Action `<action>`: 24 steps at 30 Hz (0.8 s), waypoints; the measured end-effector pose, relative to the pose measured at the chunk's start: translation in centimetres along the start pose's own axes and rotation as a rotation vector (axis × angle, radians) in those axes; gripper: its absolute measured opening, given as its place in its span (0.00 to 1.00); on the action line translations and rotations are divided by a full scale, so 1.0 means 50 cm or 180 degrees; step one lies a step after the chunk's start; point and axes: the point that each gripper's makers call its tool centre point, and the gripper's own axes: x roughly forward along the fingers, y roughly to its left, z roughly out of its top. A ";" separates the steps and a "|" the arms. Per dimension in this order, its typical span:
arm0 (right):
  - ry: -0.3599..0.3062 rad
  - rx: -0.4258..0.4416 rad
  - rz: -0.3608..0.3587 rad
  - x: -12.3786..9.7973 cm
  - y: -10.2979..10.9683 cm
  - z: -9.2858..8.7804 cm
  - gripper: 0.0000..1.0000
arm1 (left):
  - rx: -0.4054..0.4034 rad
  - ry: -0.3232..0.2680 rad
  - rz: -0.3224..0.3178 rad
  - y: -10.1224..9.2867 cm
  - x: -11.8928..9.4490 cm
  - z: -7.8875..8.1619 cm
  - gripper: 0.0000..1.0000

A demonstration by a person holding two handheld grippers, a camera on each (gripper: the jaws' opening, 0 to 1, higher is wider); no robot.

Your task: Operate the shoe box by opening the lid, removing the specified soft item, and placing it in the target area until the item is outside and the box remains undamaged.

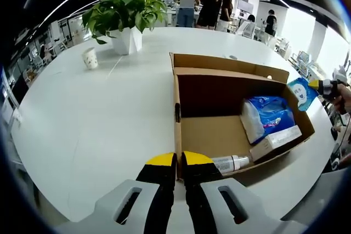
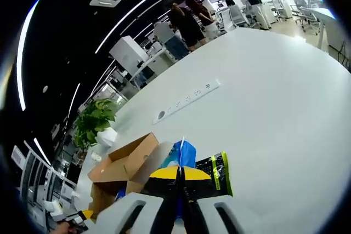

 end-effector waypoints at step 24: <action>0.0125 0.0120 -0.0111 0.023 -0.070 -0.024 0.00 | 0.0025 0.0045 0.0021 -0.001 0.001 -0.002 0.02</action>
